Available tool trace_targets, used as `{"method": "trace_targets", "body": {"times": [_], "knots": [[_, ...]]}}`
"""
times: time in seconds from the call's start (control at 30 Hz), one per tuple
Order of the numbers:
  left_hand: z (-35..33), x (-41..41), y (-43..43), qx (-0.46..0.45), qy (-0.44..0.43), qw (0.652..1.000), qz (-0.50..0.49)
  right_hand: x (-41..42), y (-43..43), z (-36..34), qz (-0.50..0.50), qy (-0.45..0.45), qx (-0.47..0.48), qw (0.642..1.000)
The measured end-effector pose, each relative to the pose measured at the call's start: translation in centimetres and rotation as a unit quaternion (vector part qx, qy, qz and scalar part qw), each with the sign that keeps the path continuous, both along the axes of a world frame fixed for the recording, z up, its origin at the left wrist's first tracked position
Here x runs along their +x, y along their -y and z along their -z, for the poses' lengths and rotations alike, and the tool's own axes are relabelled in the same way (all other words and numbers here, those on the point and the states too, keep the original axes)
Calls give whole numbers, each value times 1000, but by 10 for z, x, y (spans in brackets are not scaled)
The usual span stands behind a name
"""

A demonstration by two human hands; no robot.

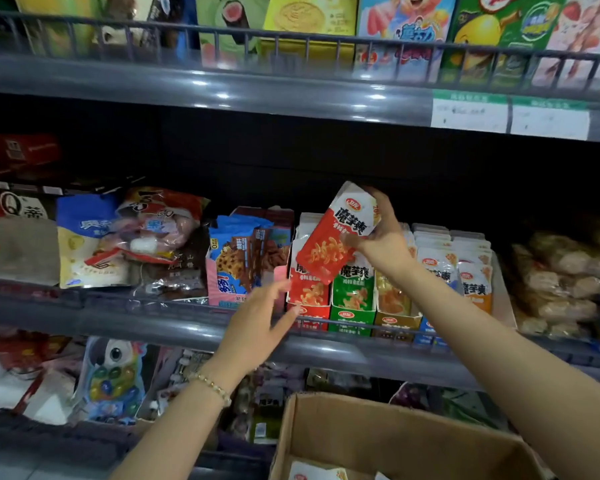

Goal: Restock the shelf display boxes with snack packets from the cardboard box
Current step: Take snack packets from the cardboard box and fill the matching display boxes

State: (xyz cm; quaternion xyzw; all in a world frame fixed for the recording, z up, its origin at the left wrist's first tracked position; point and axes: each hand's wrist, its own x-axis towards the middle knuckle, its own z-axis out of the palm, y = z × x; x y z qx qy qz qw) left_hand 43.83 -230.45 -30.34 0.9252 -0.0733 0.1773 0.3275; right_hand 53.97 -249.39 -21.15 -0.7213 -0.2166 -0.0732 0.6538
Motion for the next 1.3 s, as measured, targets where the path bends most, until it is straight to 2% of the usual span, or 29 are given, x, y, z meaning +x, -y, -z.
{"method": "trace_targets", "body": {"times": [0.07, 0.17, 0.3, 0.43, 0.67, 0.9, 1.13, 1.3], "knots": [[7, 2, 1, 63, -14, 998, 22, 9, -8, 10, -16, 0, -53, 998], [12, 4, 3, 84, -18, 996, 34, 15, -19, 27, -25, 20, -177, 984], [16, 5, 5, 99, -8, 994, 34, 18, -22, 44, -26, 87, -346, 934], [17, 5, 6, 116, -12, 993, 33, 20, -22, 48, 6, 120, -417, 901], [9, -4, 12, 161, -24, 987, 18, 2, -4, 43, 22, 136, -423, 895], [16, -44, 41, 155, -10, 986, 56, -66, 63, 62, -38, 133, -413, 900], [61, -77, 88, 160, -127, 969, 138, -133, 137, 133, -55, 19, -401, 914], [103, -81, 111, 168, -227, 948, 144, -158, 168, 195, -56, -51, -434, 898]]}}
